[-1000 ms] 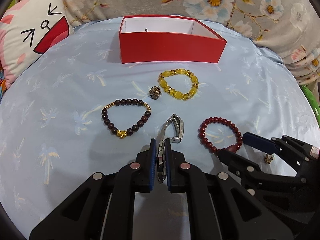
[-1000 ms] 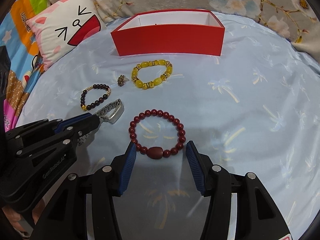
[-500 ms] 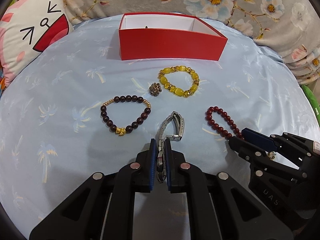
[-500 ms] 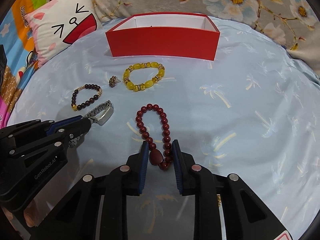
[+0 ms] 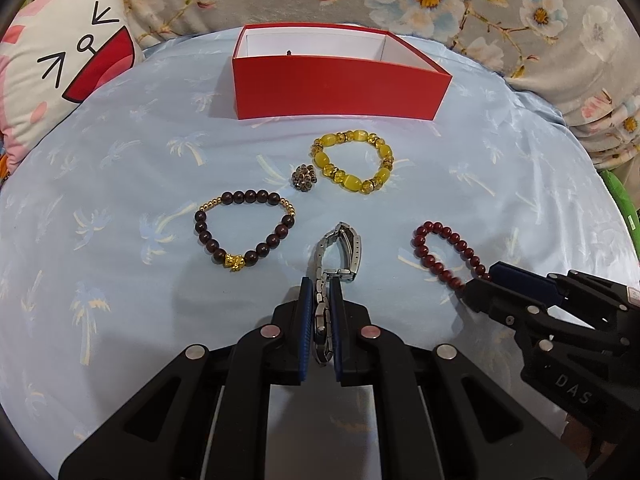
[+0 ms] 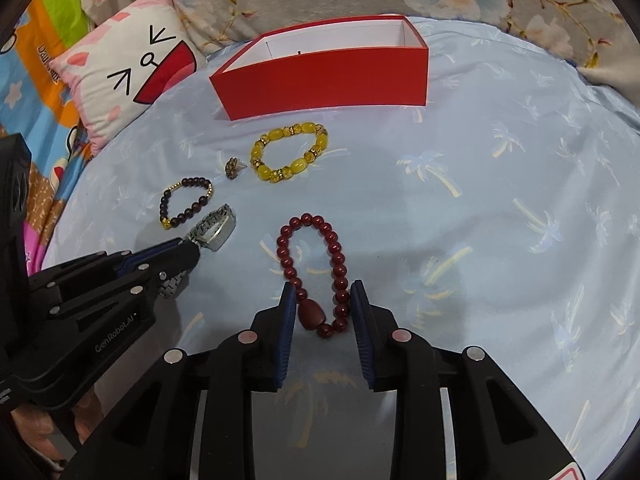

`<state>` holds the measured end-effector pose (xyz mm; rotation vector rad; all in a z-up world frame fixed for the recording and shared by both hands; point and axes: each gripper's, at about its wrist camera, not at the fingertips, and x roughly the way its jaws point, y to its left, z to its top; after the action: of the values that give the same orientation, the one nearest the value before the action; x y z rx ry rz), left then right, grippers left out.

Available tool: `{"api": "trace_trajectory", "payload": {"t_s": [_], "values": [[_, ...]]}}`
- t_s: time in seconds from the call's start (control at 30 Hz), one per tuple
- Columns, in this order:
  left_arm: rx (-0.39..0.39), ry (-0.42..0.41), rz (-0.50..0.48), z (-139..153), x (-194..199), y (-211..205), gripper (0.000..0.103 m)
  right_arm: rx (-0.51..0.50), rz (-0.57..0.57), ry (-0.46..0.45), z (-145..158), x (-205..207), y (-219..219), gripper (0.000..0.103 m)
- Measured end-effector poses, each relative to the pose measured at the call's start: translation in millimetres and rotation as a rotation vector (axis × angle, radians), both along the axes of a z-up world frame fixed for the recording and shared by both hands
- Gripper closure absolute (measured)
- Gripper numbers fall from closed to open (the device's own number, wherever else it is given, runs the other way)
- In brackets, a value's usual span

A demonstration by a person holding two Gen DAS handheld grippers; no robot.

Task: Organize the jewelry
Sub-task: 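Carry the watch and dark red bracelet into the red box and open both grippers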

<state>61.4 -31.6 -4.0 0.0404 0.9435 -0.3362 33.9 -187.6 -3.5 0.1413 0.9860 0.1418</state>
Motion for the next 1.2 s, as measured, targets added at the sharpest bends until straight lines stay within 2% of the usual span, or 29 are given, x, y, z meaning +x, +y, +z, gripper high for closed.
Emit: {"api": "trace_trajectory", "payload": {"t_s": [0.17,0.3,0.4,0.67,0.97,1.2], "values": [[0.002,-0.002,0.000,0.0,-0.3,-0.1,0.095,0.036,-0.021,0.013,-0.7,5.4,-7.0,0.076],[0.004,-0.003,-0.002,0.5,0.6,-1.4,0.095,-0.014,-0.029,0.012,-4.5,10.5,-4.0,0.082],[0.003,-0.001,-0.002,0.6,0.9,-1.3,0.095,-0.081,-0.040,0.002,-4.9,12.6,-0.1,0.095],[-0.009,-0.017,-0.008,13.9,0.0,-2.3,0.095,-0.055,-0.049,-0.021,10.6,9.2,-9.7,0.096],[-0.037,-0.074,-0.034,57.3,3.8,-3.5,0.097,-0.060,-0.034,-0.122,62.6,12.3,-14.0,0.096],[-0.041,-0.132,-0.033,84.1,11.9,-1.6,0.098,-0.046,-0.052,-0.156,78.5,17.9,-24.2,0.096]]}}
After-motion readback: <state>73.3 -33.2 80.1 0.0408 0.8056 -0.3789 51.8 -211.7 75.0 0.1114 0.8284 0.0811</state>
